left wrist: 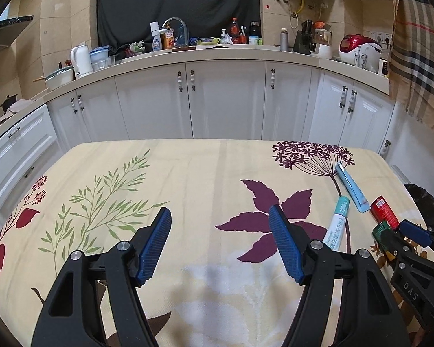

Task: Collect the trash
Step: 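Move both tools back over the table toward the bottles, then grasp the red spray can with the right gripper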

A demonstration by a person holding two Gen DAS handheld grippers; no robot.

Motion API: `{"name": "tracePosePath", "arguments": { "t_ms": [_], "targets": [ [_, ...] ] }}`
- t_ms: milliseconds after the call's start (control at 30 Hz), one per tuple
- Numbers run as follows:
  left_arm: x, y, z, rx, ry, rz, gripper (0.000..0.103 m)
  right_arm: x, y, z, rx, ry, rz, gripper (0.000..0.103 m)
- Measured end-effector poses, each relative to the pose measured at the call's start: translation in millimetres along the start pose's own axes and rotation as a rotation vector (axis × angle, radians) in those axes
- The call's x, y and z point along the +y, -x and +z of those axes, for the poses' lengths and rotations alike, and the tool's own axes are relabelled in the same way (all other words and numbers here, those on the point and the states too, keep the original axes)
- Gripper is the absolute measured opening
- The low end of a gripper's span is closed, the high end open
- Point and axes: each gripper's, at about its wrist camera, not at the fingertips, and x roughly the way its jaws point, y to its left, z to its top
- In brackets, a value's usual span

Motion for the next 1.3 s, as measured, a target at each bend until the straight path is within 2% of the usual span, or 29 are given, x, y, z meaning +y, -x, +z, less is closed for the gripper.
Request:
{"name": "tracePosePath", "arguments": {
  "t_ms": [167, 333, 500, 600, 1300],
  "targets": [
    [2, 0, -1, 0.009, 0.006, -0.006, 0.068, 3, 2, -2, 0.007, 0.012, 0.014, 0.034],
    [4, 1, -2, 0.005, 0.004, -0.001, 0.068, -17, 4, 0, -0.004, -0.059, 0.014, 0.034],
    [6, -3, -2, 0.017, 0.015, -0.005, 0.068, -31, -2, 7, 0.004, -0.069, -0.008, 0.034],
    [6, -3, -3, 0.018, 0.014, -0.007, 0.068, -34, -5, 9, 0.015, -0.079, 0.012, 0.034],
    [-2, -7, -9, 0.034, -0.001, -0.016, 0.068, -31, -21, 11, 0.048, -0.063, 0.026, 0.034]
  ]
}}
